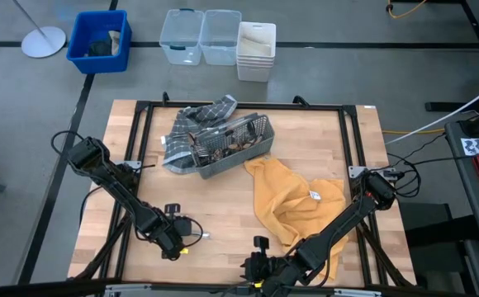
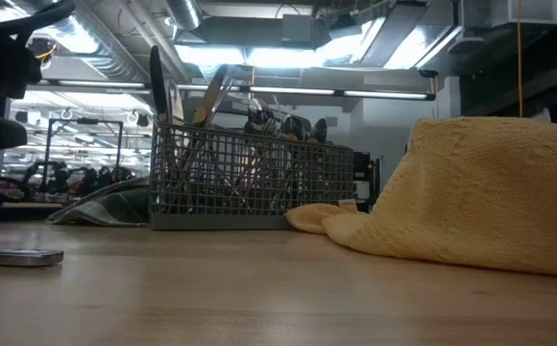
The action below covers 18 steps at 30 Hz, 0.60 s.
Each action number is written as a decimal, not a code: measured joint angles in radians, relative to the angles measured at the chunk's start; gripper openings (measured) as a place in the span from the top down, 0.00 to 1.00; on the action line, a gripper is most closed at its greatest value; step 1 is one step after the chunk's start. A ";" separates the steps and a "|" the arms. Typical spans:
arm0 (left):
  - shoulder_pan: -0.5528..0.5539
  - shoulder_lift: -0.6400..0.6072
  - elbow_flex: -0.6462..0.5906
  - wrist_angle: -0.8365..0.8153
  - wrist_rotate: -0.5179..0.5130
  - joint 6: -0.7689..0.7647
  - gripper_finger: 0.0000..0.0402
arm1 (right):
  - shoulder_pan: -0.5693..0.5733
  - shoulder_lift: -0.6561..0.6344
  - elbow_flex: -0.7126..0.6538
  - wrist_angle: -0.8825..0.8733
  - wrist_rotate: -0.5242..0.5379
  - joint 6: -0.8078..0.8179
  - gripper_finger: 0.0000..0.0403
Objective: Sort silverware
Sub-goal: Put the silver knife into the gray silverware basket
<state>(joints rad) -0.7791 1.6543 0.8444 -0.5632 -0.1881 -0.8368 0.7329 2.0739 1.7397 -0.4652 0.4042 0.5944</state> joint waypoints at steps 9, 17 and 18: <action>0.024 0.001 -0.001 -0.009 0.027 0.000 0.81 | 0.000 0.000 0.000 0.000 0.031 -0.001 0.70; 0.037 0.002 -0.003 -0.005 0.034 -0.001 0.94 | 0.000 0.000 0.000 0.000 0.031 -0.001 0.70; 0.037 0.002 -0.003 -0.005 0.034 -0.001 0.94 | 0.000 0.000 0.000 0.000 0.031 -0.001 0.70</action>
<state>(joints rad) -0.7418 1.6558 0.8417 -0.5680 -0.1540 -0.8375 0.7330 2.0739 1.7397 -0.4656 0.4347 0.5934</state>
